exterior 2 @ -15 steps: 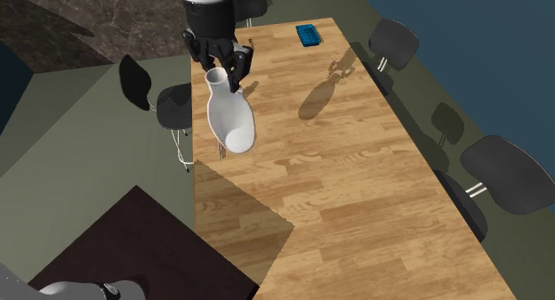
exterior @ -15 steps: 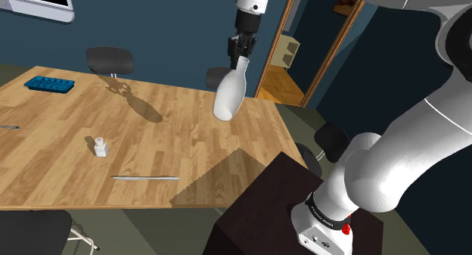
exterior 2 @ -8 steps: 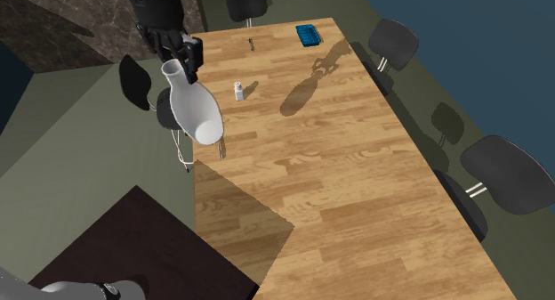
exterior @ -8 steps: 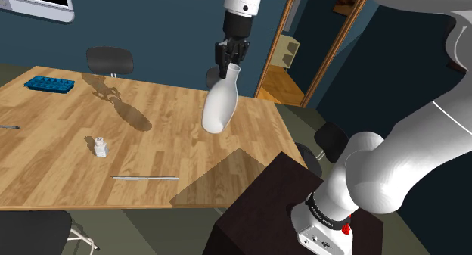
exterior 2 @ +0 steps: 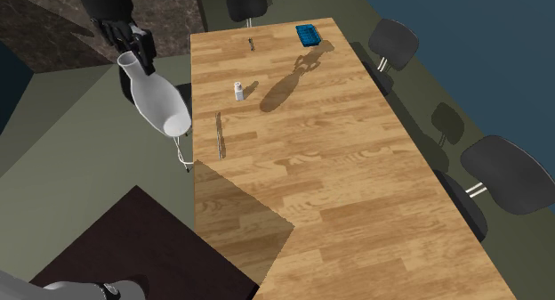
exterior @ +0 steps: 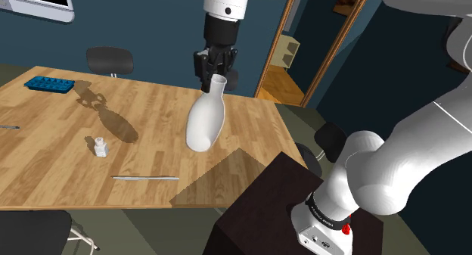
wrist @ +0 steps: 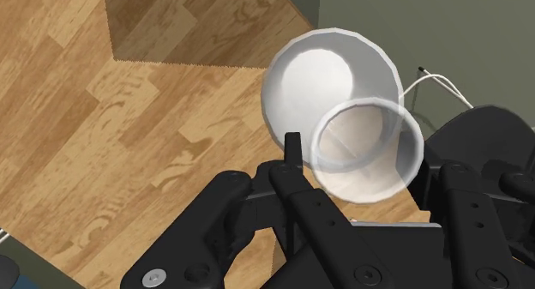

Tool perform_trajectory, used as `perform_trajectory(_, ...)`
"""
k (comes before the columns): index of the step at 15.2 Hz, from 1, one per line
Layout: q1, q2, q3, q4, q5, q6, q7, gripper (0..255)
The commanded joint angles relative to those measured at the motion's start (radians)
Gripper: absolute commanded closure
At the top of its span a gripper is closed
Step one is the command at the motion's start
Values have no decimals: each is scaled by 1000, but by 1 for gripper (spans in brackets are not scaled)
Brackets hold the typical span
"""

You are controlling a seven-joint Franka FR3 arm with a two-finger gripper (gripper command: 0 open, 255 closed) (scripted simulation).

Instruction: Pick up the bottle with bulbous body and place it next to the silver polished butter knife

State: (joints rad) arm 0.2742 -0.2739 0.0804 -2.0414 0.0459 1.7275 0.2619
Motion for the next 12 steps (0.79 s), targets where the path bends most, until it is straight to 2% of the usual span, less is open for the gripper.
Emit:
perform_trajectory(1,10,3,17,-4,6,8,27,255)
perform_trajectory(12,12,15,20,-140,7,156,23,255)
